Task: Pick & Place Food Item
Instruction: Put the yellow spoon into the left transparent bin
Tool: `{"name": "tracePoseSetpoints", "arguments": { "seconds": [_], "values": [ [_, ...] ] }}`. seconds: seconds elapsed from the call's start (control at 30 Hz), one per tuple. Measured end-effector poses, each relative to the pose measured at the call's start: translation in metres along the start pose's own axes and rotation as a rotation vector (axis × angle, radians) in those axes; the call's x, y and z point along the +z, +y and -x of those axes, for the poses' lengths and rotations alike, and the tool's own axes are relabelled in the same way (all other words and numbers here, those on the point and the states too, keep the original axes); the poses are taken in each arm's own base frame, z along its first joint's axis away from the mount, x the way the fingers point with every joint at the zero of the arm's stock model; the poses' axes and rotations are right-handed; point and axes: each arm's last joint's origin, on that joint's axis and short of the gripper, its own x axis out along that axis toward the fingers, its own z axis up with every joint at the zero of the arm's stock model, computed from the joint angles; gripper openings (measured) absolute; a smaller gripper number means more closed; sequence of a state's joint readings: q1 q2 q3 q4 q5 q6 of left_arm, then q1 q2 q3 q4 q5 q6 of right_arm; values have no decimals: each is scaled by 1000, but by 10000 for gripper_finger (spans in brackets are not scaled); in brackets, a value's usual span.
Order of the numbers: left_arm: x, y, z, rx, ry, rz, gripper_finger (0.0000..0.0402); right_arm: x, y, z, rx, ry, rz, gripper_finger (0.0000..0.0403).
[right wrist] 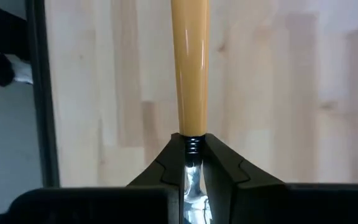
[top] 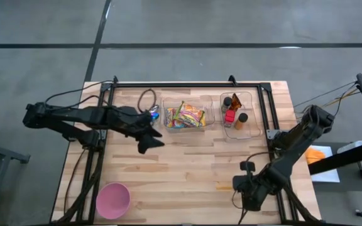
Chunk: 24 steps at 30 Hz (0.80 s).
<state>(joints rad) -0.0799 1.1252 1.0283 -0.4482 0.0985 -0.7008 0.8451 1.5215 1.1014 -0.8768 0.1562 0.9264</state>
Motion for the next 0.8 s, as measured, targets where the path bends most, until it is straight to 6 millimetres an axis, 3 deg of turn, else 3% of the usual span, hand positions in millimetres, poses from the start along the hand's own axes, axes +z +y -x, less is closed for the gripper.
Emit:
{"name": "tracePoseSetpoints", "arguments": {
  "seconds": [0.23, 0.37, 0.5, 0.8],
  "values": [
    [10, -6, -30, 7, 65, 259, 300, 40, -11, 46, -154, -60, 121, 27],
    [21, -13, -40, -23, -10, 369, 300, 69, -24, 64, -240, -150, 117, 27],
    [29, -20, -49, -106, -41, 422, 300, 93, -40, 76, -280, -206, 114, 27],
    [29, -18, -53, -85, -19, 477, 300, 127, -62, 98, -331, -349, 126, 27]
  ]
}}
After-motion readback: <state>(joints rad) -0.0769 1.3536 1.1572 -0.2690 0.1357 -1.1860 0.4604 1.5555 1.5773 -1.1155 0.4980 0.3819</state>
